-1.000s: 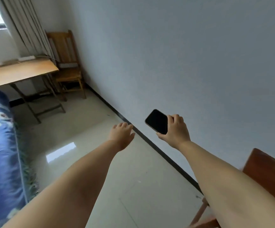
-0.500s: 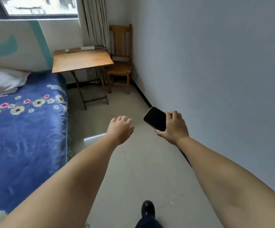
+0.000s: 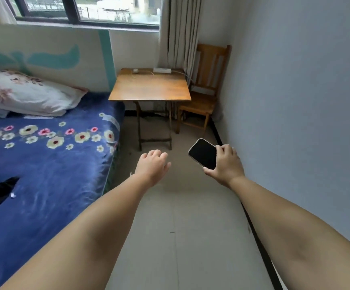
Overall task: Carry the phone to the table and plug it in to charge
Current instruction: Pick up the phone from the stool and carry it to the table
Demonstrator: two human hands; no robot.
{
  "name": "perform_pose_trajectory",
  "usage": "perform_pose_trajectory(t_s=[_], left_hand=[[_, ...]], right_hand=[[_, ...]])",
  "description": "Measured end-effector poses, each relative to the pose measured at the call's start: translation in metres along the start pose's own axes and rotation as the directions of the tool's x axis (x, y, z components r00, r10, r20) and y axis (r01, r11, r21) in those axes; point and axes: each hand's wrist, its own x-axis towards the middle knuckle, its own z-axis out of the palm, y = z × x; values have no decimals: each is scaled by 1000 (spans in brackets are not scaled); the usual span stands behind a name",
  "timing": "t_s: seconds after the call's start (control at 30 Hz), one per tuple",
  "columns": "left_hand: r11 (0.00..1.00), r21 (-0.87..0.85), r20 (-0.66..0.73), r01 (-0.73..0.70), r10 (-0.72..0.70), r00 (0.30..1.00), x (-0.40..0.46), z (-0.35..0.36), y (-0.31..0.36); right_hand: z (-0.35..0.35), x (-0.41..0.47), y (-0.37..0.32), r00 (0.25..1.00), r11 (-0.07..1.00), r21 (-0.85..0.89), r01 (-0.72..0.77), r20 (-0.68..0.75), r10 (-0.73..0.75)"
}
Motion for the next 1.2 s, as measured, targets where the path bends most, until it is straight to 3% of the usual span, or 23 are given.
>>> perform_pose_trajectory(t_s=[0.23,0.77,1.2], left_hand=[[993,14,-3,121,-121,993,131,5,-85],[999,24,1,26,-26,1000,483,-12,-236],[993,5,22,122,-122,992,771,5,-333]], right_hand=[[52,166,-36,992,992,12,127,4,-127],[118,535,-62,999,999,6,35,-18,-34],[174,843,-49,996,995,-40,86,32,-85]])
